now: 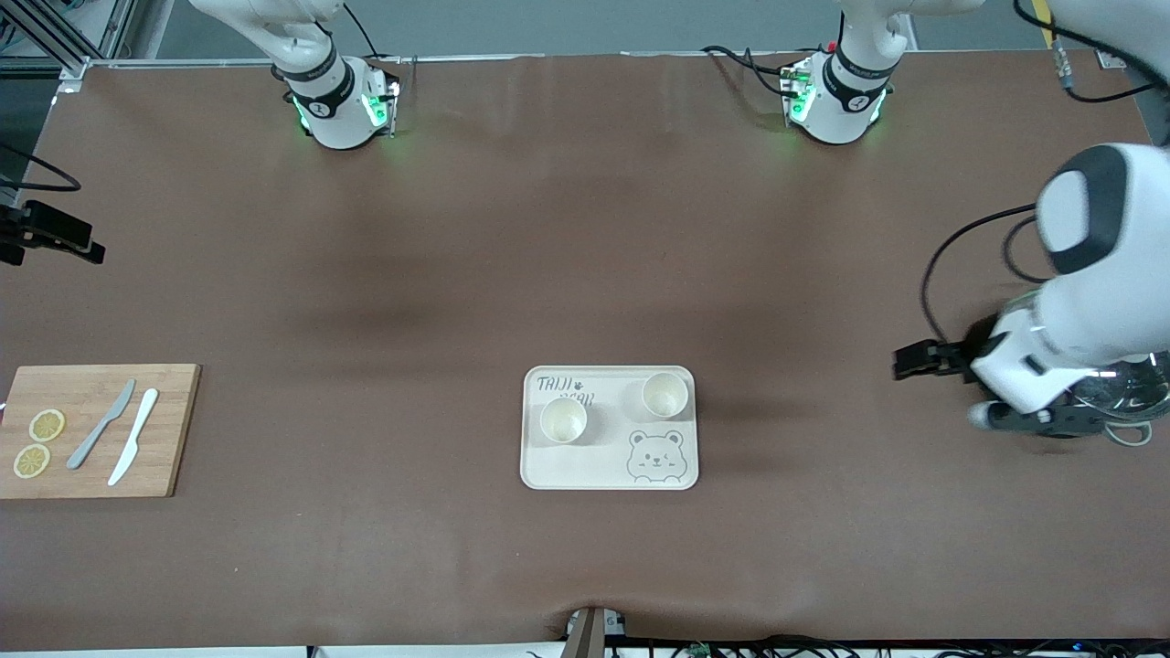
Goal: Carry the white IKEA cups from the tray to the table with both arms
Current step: 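Move the left gripper from the pot over a white cup on the tray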
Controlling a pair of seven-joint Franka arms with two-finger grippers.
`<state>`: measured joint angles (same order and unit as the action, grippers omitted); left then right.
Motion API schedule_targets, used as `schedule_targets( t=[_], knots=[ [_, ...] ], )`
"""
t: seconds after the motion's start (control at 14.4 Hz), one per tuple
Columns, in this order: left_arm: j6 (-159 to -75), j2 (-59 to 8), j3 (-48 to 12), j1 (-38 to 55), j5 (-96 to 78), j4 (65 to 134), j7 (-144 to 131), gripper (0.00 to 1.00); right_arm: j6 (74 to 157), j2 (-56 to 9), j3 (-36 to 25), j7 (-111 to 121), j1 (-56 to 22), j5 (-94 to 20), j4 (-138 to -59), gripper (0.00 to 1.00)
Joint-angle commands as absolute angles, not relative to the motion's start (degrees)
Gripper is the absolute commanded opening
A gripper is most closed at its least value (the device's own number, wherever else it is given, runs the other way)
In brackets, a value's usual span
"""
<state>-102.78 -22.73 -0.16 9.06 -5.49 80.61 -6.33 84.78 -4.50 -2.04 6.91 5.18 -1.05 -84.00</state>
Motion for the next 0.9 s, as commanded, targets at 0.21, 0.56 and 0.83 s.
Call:
schedule_targets(
  t=[0.21, 0.56, 0.83],
  knots=[
    [-110.0, -27.5, 0.0, 16.0, -5.0, 81.1, -16.0, 1.0, 84.8, -4.7, -1.6, 7.2, 5.7, -0.4, -83.7, 1.0],
    [-117.4, -31.7, 0.1, 20.7, -3.4, 80.9, -24.0, 1.0, 84.8, -4.7, -1.6, 7.1, 5.5, -0.4, -83.7, 1.0],
    [-119.7, -34.1, 0.1, 23.5, -1.4, 80.9, -26.5, 1.0, 84.8, -4.7, -1.6, 6.9, 5.4, -0.4, -83.7, 1.0]
  ],
)
